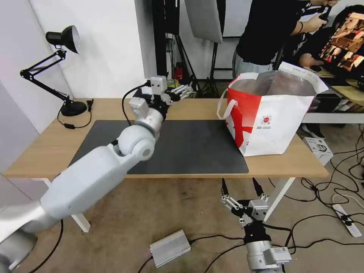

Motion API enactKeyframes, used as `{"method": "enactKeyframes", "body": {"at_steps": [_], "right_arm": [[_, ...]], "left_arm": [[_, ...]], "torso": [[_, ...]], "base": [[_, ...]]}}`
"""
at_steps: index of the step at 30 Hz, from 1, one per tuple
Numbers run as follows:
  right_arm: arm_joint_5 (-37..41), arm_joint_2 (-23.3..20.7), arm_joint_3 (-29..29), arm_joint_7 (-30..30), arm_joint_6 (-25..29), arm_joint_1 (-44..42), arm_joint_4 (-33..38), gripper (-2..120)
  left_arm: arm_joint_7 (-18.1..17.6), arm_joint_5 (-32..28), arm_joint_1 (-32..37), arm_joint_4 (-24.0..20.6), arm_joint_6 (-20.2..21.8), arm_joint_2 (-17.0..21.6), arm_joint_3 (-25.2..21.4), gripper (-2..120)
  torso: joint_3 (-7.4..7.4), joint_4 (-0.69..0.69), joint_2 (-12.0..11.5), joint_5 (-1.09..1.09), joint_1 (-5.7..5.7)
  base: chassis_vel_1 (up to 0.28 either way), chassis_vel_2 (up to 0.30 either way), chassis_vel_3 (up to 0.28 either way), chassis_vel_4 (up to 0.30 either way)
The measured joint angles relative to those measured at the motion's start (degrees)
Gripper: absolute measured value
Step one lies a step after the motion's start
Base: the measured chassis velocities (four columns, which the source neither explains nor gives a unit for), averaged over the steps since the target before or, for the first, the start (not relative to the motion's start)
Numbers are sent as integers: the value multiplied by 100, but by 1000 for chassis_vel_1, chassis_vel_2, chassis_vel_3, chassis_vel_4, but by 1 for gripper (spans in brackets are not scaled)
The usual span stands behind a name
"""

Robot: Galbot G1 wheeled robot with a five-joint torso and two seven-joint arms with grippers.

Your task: Pick up the trash from the table and place it into the takeout bag.

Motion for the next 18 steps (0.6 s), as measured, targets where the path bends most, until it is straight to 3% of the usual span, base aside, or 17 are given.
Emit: {"method": "enactKeyframes", "body": {"at_steps": [6,11,18], "right_arm": [[0,0,0,0,0,0,0,100],[0,0,0,0,0,0,0,100],[0,0,0,0,0,0,0,100]], "left_arm": [[41,379,939,-543,1,407,-607,100],[70,513,1422,-774,1,496,-967,100],[190,888,2802,-1353,5,437,-2126,100]], "torso": [[0,1,0,1,0],[0,1,0,0,-1],[0,1,0,-1,-1]], "base": [[0,0,0,0],[0,0,0,0],[0,0,0,0]]}}
